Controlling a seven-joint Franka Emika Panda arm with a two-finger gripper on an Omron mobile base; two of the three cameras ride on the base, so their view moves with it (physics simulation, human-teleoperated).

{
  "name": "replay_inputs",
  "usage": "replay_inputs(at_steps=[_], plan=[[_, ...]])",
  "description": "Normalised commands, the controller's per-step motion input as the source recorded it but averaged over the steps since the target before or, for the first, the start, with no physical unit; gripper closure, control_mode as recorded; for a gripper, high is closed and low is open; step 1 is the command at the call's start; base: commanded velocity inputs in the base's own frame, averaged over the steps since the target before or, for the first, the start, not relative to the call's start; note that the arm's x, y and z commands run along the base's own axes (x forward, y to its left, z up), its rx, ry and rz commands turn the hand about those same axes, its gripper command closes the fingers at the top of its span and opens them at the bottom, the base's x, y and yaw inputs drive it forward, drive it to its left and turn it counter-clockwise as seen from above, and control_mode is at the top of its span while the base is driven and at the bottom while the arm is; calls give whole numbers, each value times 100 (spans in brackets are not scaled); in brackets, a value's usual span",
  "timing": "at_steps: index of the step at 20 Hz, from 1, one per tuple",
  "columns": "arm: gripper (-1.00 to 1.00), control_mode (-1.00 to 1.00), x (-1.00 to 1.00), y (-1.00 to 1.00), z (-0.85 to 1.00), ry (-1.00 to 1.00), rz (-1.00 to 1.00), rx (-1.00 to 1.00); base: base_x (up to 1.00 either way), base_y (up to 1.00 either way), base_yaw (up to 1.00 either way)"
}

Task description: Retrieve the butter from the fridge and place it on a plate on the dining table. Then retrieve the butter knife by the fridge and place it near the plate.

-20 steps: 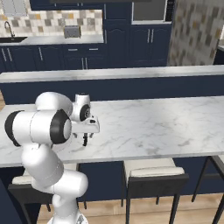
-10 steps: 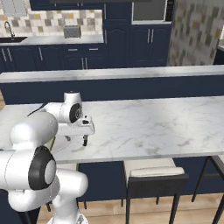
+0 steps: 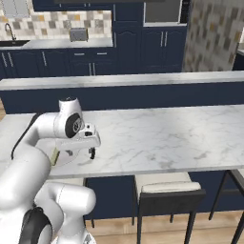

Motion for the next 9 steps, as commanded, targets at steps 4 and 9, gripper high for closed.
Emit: replay_inputs(at_steps=[4, 9], plan=[[-100, -100, -19, -41, 7, 0, 8, 0, 0, 0, 0], [-100, -100, -3, -46, 13, 0, 0, 1, 0, 0, 0]])
